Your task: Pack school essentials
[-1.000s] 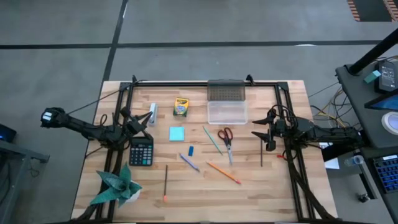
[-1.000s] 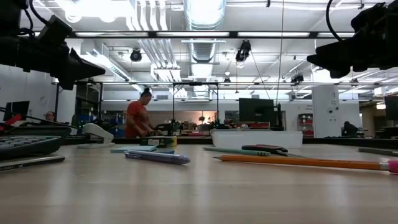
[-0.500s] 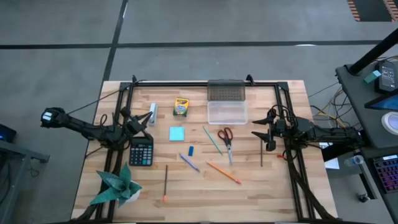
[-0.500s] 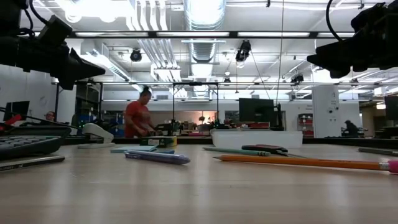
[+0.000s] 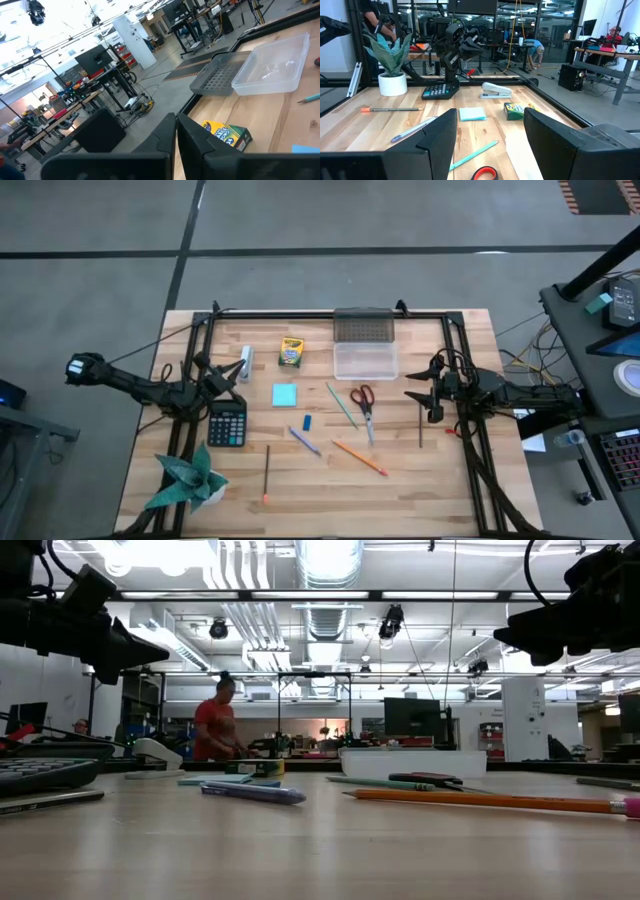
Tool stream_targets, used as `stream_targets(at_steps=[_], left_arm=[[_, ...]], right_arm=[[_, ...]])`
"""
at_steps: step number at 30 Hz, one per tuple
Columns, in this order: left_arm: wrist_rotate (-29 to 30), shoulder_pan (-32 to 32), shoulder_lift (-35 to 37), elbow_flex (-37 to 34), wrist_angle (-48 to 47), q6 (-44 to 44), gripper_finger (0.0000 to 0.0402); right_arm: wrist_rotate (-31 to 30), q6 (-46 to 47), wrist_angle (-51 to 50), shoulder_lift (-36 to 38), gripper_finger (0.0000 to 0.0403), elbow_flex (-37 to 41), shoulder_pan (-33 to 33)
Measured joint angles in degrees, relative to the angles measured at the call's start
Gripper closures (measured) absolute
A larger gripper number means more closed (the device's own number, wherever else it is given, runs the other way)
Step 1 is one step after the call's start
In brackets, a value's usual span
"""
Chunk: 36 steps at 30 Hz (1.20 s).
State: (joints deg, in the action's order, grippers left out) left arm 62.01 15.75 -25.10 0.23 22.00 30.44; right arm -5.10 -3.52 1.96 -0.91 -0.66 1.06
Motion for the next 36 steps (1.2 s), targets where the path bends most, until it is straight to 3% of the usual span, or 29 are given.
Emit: stream_targets(at_steps=[9,11,13,15,18,21,28,31,36], left_arm=[[0.0,0.0,0.0,0.0,0.0,0.0,0.0402],[0.0,0.0,0.0,0.0,0.0,-0.1,0.0402],[-1.7,0.0,0.0,0.0,0.6,-7.3,0.0402],[-4.9,0.0,0.0,0.0,1.3,-21.9,0.0402],[-5.8,0.0,0.2,0.0,3.1,-36.9,0.0402],[-5.8,0.0,0.1,0.0,4.0,-43.2,0.0402],[-5.8,0.0,0.0,0.0,15.1,-45.1,0.0402],[-5.7,0.0,0.0,0.0,22.2,-42.0,0.0402],[-5.9,0.0,0.0,0.0,30.2,-35.0,0.0402]], right_arm=[[0.0,0.8,0.0,0.0,0.0184,0.0,0.0],[0.8,9.0,-0.1,0.0,0.0184,0.0,0.0],[1.1,24.1,-0.1,0.0,0.0184,0.0,0.0],[-0.4,34.5,0.0,0.0,0.0184,0.0,0.0],[-2.8,39.9,0.3,0.0,0.0184,0.0,0.1],[-2.8,39.9,0.2,0.0,0.0184,0.0,0.1],[-4.2,39.5,0.5,0.0,0.0184,0.0,0.1],[-4.6,39.4,0.5,-0.2,0.0184,0.0,0.1],[-12.7,35.5,1.0,-0.7,0.0184,0.0,0.1]])
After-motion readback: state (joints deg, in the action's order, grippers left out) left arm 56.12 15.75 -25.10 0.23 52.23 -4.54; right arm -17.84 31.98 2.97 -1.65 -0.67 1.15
